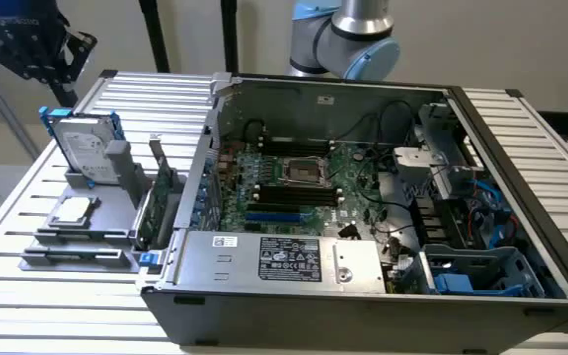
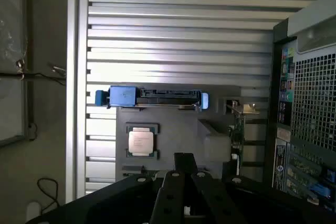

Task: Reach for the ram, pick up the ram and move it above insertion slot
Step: 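Reach for the ram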

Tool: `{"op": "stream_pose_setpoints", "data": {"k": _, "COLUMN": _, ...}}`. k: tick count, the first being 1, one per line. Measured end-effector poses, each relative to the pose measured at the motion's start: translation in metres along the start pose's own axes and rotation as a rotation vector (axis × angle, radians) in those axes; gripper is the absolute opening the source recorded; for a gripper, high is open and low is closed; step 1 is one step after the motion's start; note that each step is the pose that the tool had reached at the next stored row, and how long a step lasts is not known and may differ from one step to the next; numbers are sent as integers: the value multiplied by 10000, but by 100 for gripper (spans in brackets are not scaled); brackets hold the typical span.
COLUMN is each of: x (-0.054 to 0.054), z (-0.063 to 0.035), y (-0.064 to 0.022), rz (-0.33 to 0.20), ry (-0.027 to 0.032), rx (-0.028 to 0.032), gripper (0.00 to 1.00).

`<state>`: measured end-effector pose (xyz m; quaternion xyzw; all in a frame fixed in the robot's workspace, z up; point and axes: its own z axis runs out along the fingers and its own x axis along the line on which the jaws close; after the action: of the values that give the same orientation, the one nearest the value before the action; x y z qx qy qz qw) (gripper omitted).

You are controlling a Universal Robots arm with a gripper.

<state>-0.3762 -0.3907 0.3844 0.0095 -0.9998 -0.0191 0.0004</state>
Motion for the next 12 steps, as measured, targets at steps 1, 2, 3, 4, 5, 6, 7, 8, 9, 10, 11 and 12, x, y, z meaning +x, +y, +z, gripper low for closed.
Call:
{"op": "stream_pose_setpoints", "data": {"k": 1, "x": 0, "z": 0, "y": 0, "rz": 0, "ry": 0, "rx": 0, "gripper": 11}}
{"op": "stream_pose_setpoints", "data": {"k": 2, "x": 0, "z": 0, "y": 0, "rz": 0, "ry": 0, "rx": 0, "gripper": 11}}
{"op": "stream_pose_setpoints", "data": {"k": 3, "x": 0, "z": 0, "y": 0, "rz": 0, "ry": 0, "rx": 0, "gripper": 11}}
{"op": "stream_pose_setpoints", "data": {"k": 4, "x": 0, "z": 0, "y": 0, "rz": 0, "ry": 0, "rx": 0, "gripper": 11}}
{"op": "stream_pose_setpoints", "data": {"k": 5, "x": 0, "z": 0, "y": 0, "rz": 0, "ry": 0, "rx": 0, "gripper": 11}}
{"op": "stream_pose_setpoints", "data": {"k": 6, "x": 0, "z": 0, "y": 0, "rz": 0, "ry": 0, "rx": 0, "gripper": 11}}
{"op": "stream_pose_setpoints", "data": {"k": 7, "x": 0, "z": 0, "y": 0, "rz": 0, "ry": 0, "rx": 0, "gripper": 11}}
{"op": "stream_pose_setpoints", "data": {"k": 8, "x": 0, "z": 0, "y": 0, "rz": 0, "ry": 0, "rx": 0, "gripper": 11}}
{"op": "stream_pose_setpoints", "data": {"k": 9, "x": 0, "z": 0, "y": 0, "rz": 0, "ry": 0, "rx": 0, "gripper": 11}}
{"op": "stream_pose_setpoints", "data": {"k": 10, "x": 0, "z": 0, "y": 0, "rz": 0, "ry": 0, "rx": 0, "gripper": 11}}
{"op": "stream_pose_setpoints", "data": {"k": 11, "x": 0, "z": 0, "y": 0, "rz": 0, "ry": 0, "rx": 0, "gripper": 11}}
{"op": "stream_pose_setpoints", "data": {"k": 12, "x": 0, "z": 0, "y": 0, "rz": 0, "ry": 0, "rx": 0, "gripper": 11}}
